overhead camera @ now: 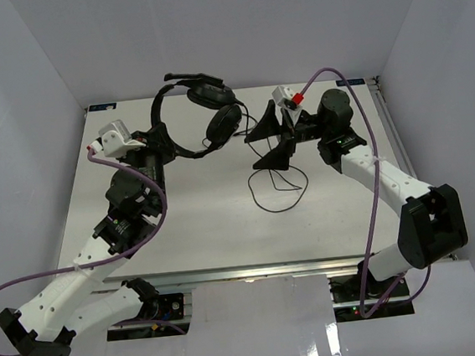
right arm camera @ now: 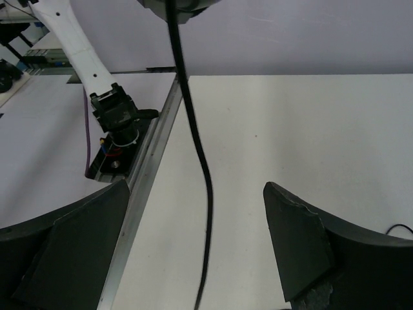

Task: Wrap the headphones

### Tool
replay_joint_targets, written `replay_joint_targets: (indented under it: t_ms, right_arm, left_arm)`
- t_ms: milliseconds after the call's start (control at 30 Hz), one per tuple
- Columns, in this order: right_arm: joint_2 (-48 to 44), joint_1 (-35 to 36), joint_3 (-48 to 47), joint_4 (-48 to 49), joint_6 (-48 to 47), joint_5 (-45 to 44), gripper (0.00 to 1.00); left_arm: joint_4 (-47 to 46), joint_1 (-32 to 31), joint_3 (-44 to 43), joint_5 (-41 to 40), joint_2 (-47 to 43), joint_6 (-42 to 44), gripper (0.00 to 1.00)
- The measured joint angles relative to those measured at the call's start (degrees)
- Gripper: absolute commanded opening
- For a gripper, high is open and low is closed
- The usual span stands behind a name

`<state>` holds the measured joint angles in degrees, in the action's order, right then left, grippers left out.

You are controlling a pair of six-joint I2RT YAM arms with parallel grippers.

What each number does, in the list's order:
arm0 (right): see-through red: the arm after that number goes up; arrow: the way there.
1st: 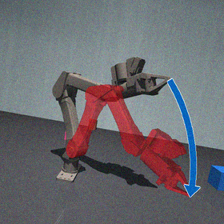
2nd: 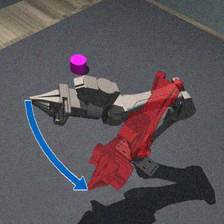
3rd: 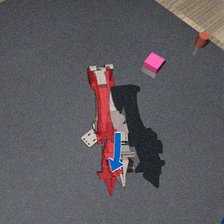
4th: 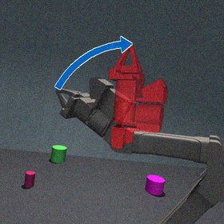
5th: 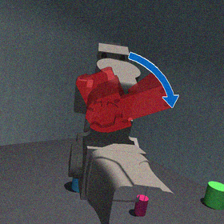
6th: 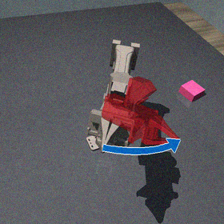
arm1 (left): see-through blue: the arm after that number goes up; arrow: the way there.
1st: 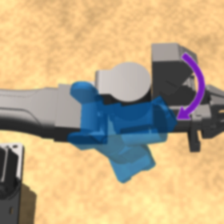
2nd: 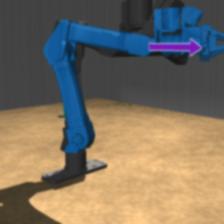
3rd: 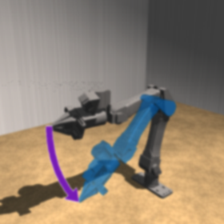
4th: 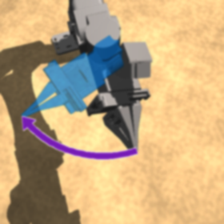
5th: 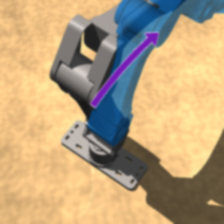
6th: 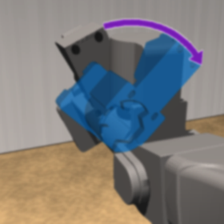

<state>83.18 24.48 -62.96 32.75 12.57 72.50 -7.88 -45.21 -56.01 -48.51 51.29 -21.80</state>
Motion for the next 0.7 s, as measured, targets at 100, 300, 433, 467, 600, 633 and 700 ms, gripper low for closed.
replay_joint_targets:
  t_ms: [100,300,433,467,600,633,700]
  right_arm:
    - [-0.09,3.96,-0.54,-6.27,-7.2,-2.93,0.99]
    - [-2.31,8.47,5.13,-13.77,-16.72,-9.34,0.73]
    - [-3.44,9.49,7.72,-17.66,-19.88,-12.95,0.69]
    - [-3.46,10.06,7.72,-18.44,-20.77,-14.07,0.67]
    - [-3.63,13.22,7.58,-21.51,-23.56,-17.23,0.62]
    - [-3.63,14.0,7.48,-22.25,-24.07,-18.01,0.61]
    - [-3.64,15.23,7.39,-23.53,-25.17,-19.72,0.57]
  left_arm:
    - [-0.08,-0.02,0.0,-0.32,0.01,-2.31,0.0]
    - [-2.56,-0.02,-0.03,-3.79,0.82,-10.2,0.0]
    - [-6.48,0.01,-0.65,-9.1,4.21,-15.19,0.0]
    - [-7.49,0.05,-1.2,-10.36,5.71,-16.13,0.0]
    - [-12.22,0.09,-3.98,-14.76,13.06,-18.34,0.0]
    - [-13.24,0.09,-4.98,-15.93,14.95,-18.46,0.0]
    - [-15.35,0.2,-7.25,-18.03,19.12,-18.54,0.0]
